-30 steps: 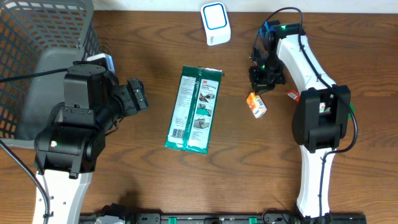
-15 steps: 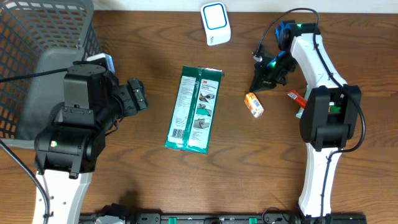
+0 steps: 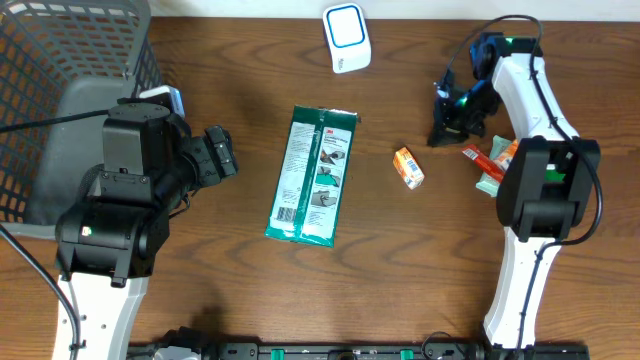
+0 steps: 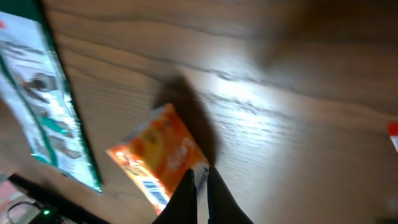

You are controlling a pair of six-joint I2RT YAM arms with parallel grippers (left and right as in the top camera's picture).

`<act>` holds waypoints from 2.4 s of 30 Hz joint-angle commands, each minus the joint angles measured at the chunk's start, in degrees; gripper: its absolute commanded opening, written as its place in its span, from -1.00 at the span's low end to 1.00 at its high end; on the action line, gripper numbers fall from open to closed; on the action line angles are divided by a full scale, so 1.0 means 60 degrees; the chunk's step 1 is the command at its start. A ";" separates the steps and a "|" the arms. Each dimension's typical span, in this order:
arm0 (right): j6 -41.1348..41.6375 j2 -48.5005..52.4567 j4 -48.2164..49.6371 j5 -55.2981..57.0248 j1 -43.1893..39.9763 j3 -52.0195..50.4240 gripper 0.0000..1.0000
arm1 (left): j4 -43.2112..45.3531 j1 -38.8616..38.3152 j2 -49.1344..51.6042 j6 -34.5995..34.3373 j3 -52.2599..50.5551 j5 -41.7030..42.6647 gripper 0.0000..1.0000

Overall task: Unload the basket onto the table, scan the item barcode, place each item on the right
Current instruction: 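Move the right gripper back toward the remaining juice box, then grasp the remaining orange juice box with the right gripper and lift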

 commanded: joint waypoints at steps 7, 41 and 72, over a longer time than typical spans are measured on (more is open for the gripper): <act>-0.0044 -0.0168 -0.0120 0.0007 0.0739 -0.0871 -0.95 | 0.0007 -0.0011 -0.0007 0.0022 0.0080 0.0011 0.81; -0.2561 -0.1075 -0.0834 -0.2040 0.0685 -0.0444 0.50 | 0.0007 -0.0011 -0.0007 0.0022 0.0080 0.0011 0.80; -0.0160 -0.3166 0.3621 0.0153 0.1807 -0.5038 -0.22 | 0.0007 -0.0011 -0.0007 0.0022 0.0080 0.0011 0.81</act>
